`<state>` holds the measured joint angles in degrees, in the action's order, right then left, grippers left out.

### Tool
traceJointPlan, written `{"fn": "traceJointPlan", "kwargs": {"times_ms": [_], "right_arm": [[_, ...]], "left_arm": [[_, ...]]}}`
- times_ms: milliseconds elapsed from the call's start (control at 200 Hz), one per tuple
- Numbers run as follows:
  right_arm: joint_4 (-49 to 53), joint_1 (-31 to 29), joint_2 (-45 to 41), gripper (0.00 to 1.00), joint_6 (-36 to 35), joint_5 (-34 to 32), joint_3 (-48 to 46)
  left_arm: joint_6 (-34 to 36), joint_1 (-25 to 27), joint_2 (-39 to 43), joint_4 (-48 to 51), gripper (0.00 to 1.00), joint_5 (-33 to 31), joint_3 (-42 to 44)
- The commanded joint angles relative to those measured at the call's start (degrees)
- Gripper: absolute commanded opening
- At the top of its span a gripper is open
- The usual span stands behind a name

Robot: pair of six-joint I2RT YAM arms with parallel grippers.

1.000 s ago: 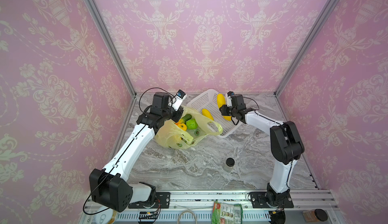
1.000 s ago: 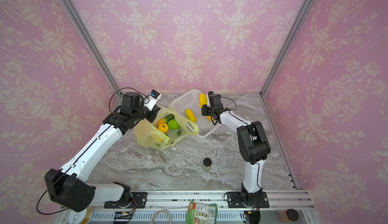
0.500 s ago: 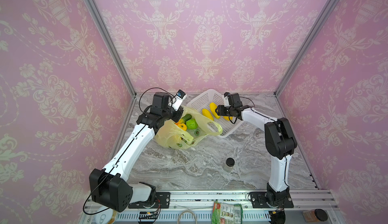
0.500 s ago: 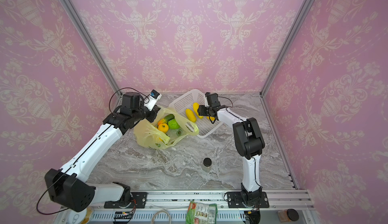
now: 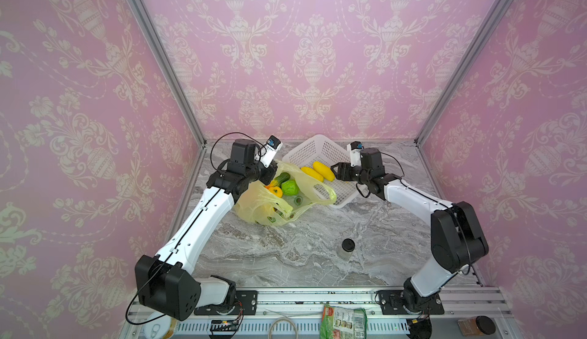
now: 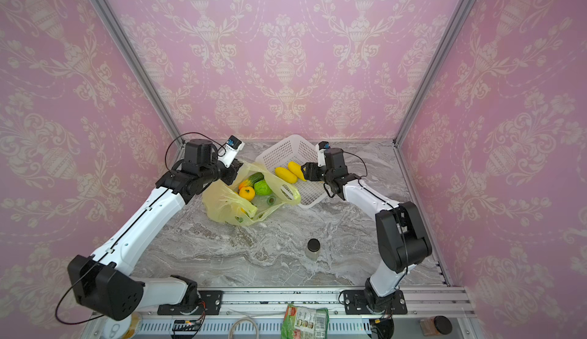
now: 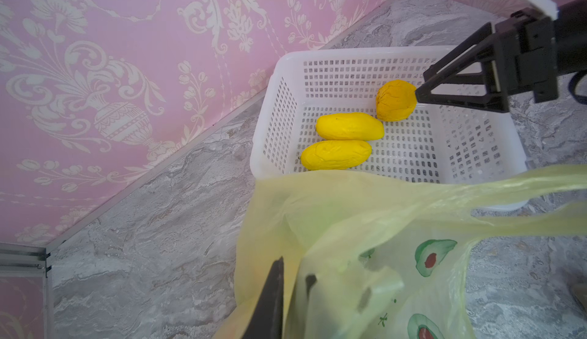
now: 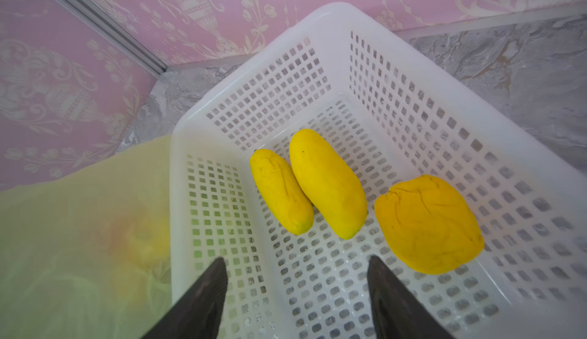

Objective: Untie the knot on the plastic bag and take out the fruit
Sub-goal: 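Withdraw the right gripper from the basket and move it into the bag opening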

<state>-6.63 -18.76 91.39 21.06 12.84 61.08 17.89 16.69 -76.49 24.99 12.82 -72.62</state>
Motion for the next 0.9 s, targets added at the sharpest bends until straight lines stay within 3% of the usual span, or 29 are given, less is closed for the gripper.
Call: {"fn": "traceJointPlan", "kwargs": {"times_ms": [0, 185, 350, 475, 635, 891], "right_arm": [[-8.1, -1.7, -7.5, 0.71, 0.9, 1.4, -5.6], [-15.0, -7.3, -21.2, 0.71, -3.8, -0.4, -15.0], [-17.5, -16.0, -31.1, 0.68, -13.5, -1.7, -20.1], [-18.4, -22.1, -34.1, 0.67, -21.5, -0.1, -22.2], [-15.6, -27.6, -29.6, 0.69, -29.8, 0.8, -19.9], [-7.7, -32.4, -10.6, 0.66, -39.6, -3.1, -8.3]], "left_arm": [[-1.1, -0.1, -0.3, 1.3, 0.14, 0.3, -0.3], [-1.0, -0.1, -0.2, 1.3, 0.13, 0.2, -0.3], [-0.9, 0.0, 0.1, 1.6, 0.13, -0.1, -0.3], [-1.3, -0.1, -0.1, 1.4, 0.13, 0.8, -0.5], [-1.6, -0.1, -0.6, 1.4, 0.13, 0.9, -0.5], [-1.5, -0.1, -0.4, 1.3, 0.12, 1.1, -0.5]]}}
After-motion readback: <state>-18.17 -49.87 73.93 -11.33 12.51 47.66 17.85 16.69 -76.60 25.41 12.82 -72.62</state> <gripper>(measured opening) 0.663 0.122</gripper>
